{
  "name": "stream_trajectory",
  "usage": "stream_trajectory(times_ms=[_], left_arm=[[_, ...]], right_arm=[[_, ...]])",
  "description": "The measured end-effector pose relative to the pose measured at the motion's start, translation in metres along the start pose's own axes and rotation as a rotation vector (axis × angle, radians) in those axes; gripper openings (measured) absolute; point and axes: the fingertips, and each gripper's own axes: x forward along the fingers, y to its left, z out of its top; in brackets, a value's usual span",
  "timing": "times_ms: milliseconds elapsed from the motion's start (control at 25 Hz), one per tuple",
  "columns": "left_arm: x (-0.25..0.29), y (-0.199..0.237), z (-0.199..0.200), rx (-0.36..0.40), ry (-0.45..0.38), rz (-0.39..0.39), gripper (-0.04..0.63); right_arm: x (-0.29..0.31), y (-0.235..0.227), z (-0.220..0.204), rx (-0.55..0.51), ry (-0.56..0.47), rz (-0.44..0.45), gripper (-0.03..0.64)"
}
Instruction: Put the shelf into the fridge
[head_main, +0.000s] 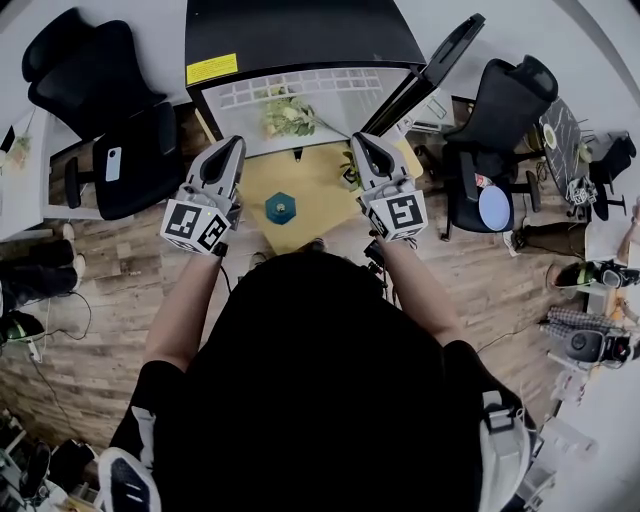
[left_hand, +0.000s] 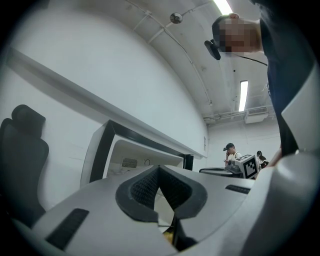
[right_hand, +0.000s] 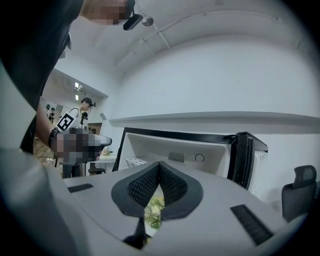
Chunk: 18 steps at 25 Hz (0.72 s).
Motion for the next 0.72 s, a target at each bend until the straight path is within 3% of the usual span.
stream_trajectory(times_ms=[720], left_arm=[[-0.0007,0.0034,0.0016,0.0,-0.006,0.009,0.017]], right_arm=[[0.001,-0.0067,0.0002,0.013,-0.021,-0.012,0.015]])
